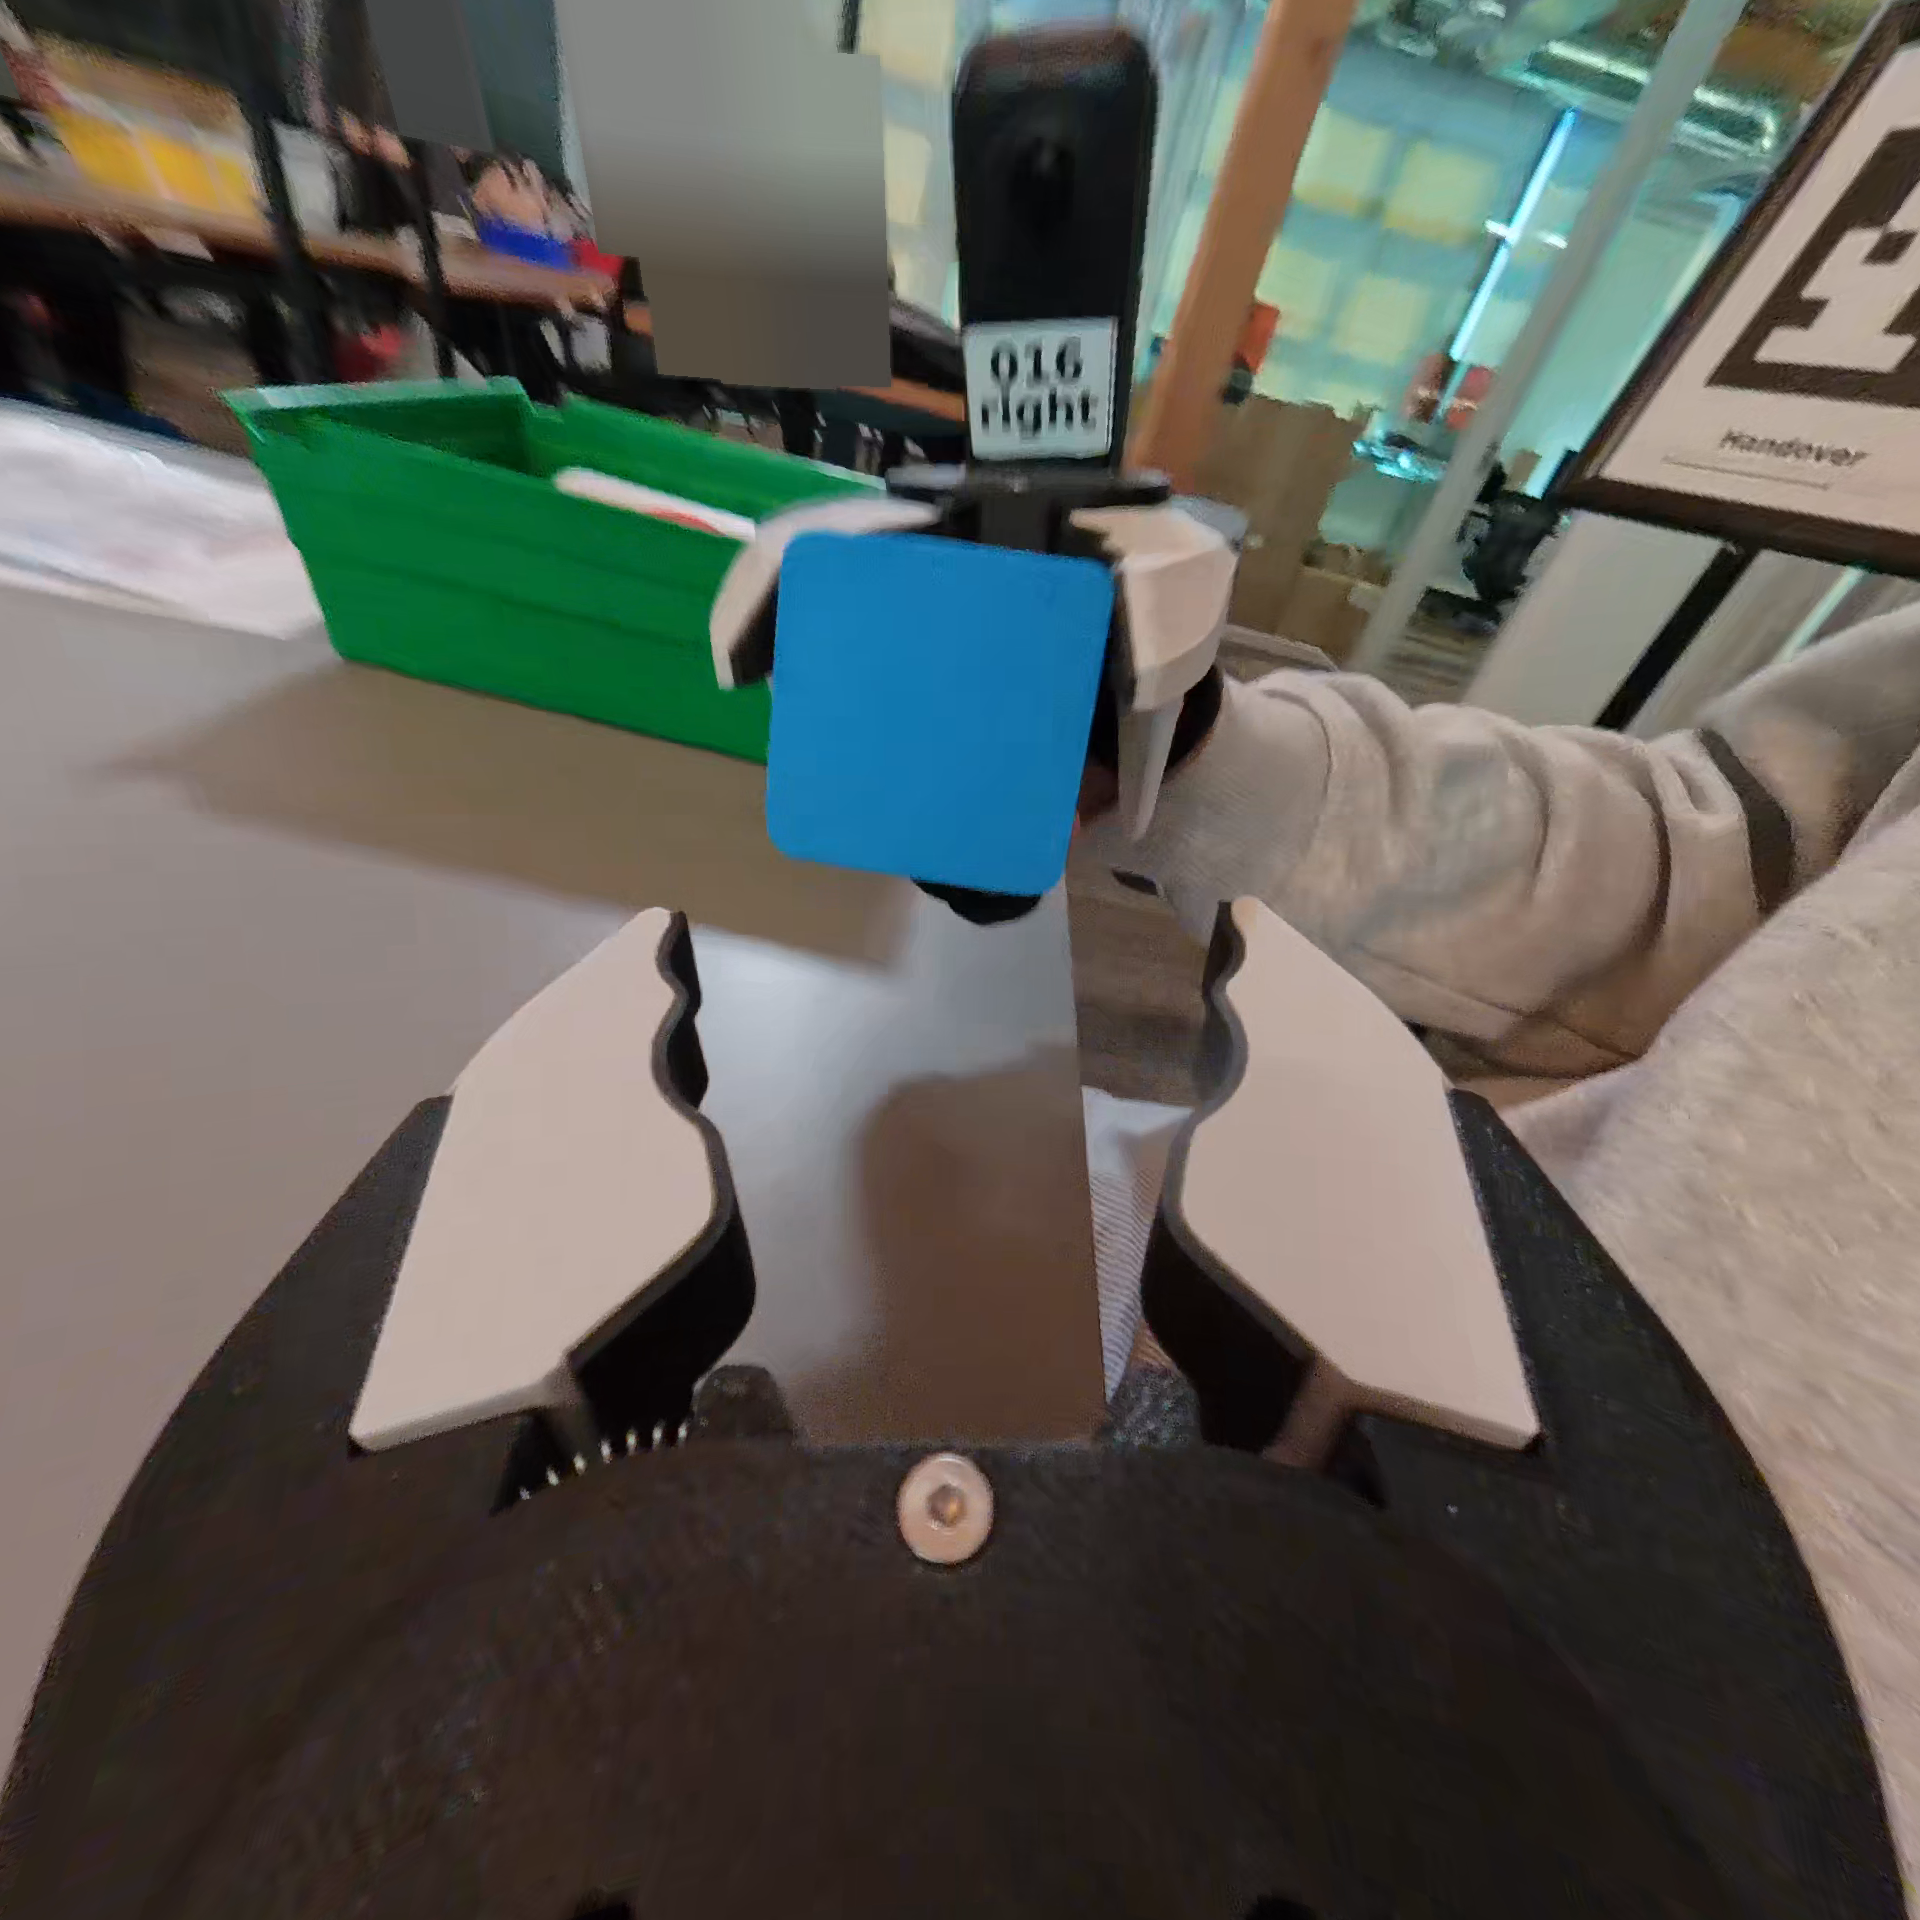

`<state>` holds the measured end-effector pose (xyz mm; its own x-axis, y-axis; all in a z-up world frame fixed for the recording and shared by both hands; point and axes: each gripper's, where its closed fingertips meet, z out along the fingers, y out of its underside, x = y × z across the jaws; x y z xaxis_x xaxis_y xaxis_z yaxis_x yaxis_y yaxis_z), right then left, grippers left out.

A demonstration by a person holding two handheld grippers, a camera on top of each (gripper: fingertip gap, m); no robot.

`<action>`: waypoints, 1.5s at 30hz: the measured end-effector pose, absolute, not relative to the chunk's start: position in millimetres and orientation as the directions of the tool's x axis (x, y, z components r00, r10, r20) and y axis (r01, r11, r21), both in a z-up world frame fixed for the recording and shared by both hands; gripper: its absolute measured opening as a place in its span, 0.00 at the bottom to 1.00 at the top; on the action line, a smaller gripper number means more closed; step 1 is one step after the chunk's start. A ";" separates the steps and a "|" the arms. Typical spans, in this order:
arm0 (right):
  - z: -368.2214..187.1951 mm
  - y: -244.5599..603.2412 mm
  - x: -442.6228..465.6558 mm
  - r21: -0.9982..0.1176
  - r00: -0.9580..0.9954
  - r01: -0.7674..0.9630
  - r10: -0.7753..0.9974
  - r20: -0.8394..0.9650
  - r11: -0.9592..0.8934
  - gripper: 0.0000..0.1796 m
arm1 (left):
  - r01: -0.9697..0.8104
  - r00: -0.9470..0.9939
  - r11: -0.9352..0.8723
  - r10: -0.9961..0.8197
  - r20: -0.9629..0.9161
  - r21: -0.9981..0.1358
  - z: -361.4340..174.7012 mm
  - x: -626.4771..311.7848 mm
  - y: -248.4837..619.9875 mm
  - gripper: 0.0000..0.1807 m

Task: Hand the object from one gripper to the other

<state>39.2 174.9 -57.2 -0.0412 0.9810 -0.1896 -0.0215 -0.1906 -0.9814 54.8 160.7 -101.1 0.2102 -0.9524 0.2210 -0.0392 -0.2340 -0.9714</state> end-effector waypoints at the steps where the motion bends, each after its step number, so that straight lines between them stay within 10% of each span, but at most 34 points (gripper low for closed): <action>1: -56.6 171.7 38.5 -0.985 -0.052 -0.015 0.984 -0.169 -0.170 0.32 | -0.065 0.205 -0.241 -0.953 0.224 -0.968 -106.3 57.2 159.5 0.53; 10: -74.6 151.0 26.9 -0.979 -0.132 0.106 0.973 -0.187 -0.174 0.32 | -0.146 0.181 -0.149 -0.976 0.122 -0.978 -114.3 67.0 148.5 0.31; 19: -68.6 196.2 42.0 -0.938 0.053 -0.035 0.936 -0.348 -0.346 0.37 | -0.247 0.502 -0.122 -0.865 -0.019 -0.961 -123.0 40.8 195.0 0.31; 31: -98.8 211.9 39.6 -0.913 0.309 0.170 0.899 -0.309 -0.372 0.24 | -0.776 0.525 -0.050 -0.601 -0.602 -0.628 -162.6 16.2 218.4 0.31; 42: -116.9 204.9 35.6 -0.853 0.314 0.282 0.882 -0.351 -0.440 0.12 | -0.780 0.498 0.047 -0.558 -0.664 -0.625 -153.2 23.0 216.2 0.31; 45: -106.9 212.6 42.3 -0.873 0.328 0.209 0.873 -0.361 -0.440 0.12 | -0.712 0.561 0.062 -0.549 -0.619 -0.700 -141.7 23.9 217.8 0.51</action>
<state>42.3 212.6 -106.9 0.3279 0.8729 -0.3612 0.2095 -0.4400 -0.8732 23.9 217.8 -141.7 0.5612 -0.5491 -0.6194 -0.7117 0.0619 -0.6997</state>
